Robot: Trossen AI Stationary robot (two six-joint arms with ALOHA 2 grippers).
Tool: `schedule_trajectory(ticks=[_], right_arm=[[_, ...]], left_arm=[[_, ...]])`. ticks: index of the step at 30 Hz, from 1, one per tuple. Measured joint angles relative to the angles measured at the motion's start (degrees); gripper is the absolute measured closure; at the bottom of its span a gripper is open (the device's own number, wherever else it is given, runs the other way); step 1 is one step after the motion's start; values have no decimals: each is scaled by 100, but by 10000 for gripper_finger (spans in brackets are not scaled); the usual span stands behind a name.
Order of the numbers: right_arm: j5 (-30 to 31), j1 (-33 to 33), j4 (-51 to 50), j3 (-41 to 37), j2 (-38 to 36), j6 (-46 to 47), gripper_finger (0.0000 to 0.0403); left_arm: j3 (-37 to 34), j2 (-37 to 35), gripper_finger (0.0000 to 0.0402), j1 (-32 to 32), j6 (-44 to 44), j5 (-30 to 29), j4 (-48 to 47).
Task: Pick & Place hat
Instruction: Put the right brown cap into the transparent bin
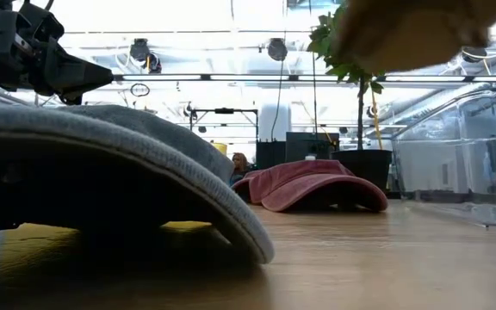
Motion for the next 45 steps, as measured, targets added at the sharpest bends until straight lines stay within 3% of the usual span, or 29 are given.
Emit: schedule_trajectory(ticks=[10, 22, 31, 36, 45], right_arm=[[-301, 63, -1522, 122, 578, 803, 402], [-626, 62, -1976, 117, 1709, -314, 403], [-639, 24, -1954, 363, 1531, -802, 403], [-649, 27, -2861, 1160, 1515, -741, 403], [-664, 54, -2845, 1891, 1169, -769, 403]], left_arm=[[0, 2, 355, 0, 84, 3, -2], [0, 0, 355, 0, -114, 245, -144], [-2, 2, 355, 0, -184, 247, -140], [-2, 0, 355, 0, -201, 247, -138], [-2, 1, 355, -2, -214, 249, -169]])
